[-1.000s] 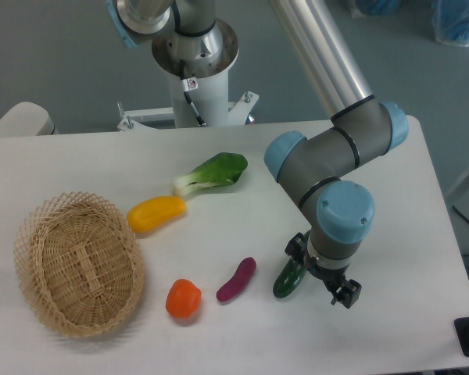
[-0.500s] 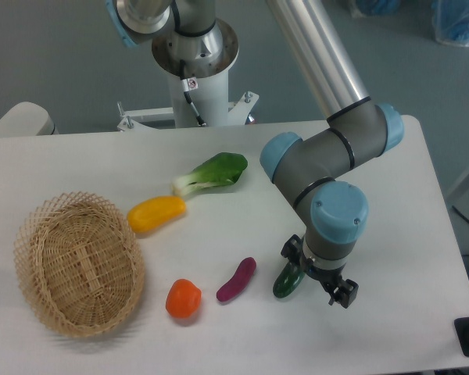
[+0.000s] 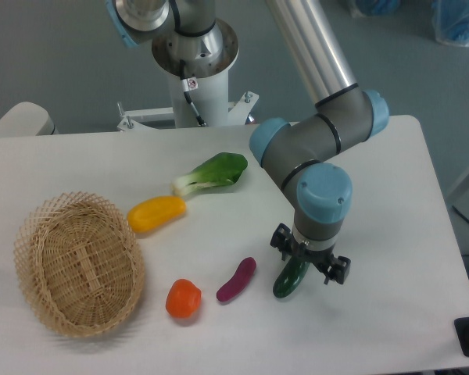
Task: Pick up the cucumber from the table
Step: 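Close the gripper fingers around the green cucumber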
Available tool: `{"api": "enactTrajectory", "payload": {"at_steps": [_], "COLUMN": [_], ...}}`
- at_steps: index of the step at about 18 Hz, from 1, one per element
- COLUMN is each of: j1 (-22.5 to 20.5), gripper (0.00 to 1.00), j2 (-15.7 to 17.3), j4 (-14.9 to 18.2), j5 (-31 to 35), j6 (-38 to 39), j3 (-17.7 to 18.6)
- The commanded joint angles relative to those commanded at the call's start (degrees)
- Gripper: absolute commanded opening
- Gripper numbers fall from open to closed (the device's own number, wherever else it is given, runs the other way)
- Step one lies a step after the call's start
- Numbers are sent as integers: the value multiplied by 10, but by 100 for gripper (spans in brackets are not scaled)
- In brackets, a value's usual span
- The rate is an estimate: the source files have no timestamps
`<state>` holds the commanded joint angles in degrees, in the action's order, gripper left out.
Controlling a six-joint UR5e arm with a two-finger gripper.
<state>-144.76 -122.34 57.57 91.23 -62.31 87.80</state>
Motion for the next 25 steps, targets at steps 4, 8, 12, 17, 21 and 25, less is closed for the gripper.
{"api": "enactTrajectory", "payload": {"at_steps": [4,8,12,17,21,25], "j1": [1,1,4,5,2,-3], "gripper": [100,100,95,28,0,0], "j2": [-6,-18,-26,-29,-25,-19], "j4": [-4,-9,-21,-48,-46,-36], "j5": [-1,-1,-1,0,4,10], "j6": [-1,-4,0,18,14,12], "j3": [3,9,17,25,16,1]}}
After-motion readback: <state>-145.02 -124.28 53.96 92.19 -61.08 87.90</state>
